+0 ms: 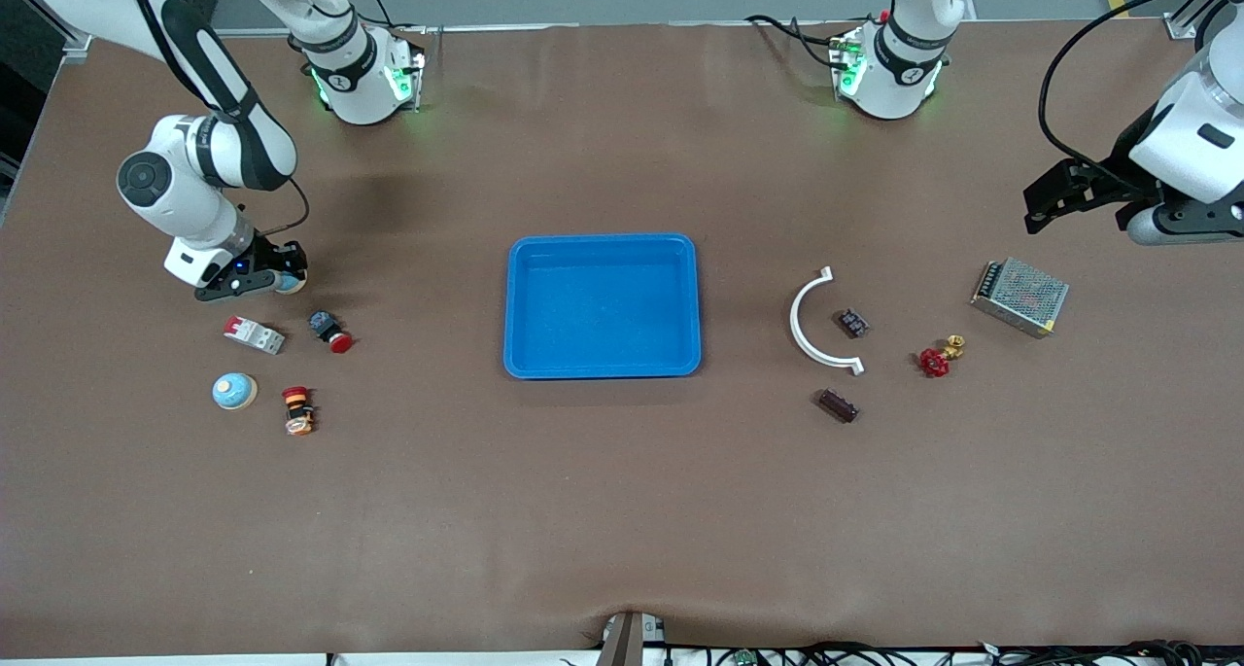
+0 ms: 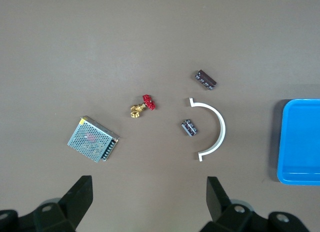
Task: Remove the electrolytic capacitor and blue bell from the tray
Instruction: 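Lower the held bell onto the table beside the first bell with the right gripper, then open the right gripper and lift it off the bell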
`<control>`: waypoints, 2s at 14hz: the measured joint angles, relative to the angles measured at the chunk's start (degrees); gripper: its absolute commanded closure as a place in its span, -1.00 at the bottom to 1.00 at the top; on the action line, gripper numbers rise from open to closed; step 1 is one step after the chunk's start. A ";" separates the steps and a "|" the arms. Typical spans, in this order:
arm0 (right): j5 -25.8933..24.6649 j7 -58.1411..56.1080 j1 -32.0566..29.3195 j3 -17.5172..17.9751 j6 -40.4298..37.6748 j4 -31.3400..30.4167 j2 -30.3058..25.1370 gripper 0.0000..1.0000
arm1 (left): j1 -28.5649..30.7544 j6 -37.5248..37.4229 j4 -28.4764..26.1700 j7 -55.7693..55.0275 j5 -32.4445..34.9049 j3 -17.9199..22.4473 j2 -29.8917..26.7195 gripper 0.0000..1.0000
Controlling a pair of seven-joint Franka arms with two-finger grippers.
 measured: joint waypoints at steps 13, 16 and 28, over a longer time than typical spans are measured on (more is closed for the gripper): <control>-2.88 -0.27 -3.10 0.03 1.42 -0.29 0.51 -1.00 | 0.02 -0.96 -0.15 4.10 -1.15 0.04 -1.84 -1.00; -2.89 -0.28 -3.62 0.03 1.42 -0.28 0.87 -1.00 | 0.02 -0.96 -0.21 4.10 -1.15 0.04 -1.84 -1.00; 0.80 3.71 0.48 1.51 -28.56 15.49 -6.62 -1.00 | 0.01 -0.96 -0.35 4.10 -1.21 0.04 -1.84 -1.00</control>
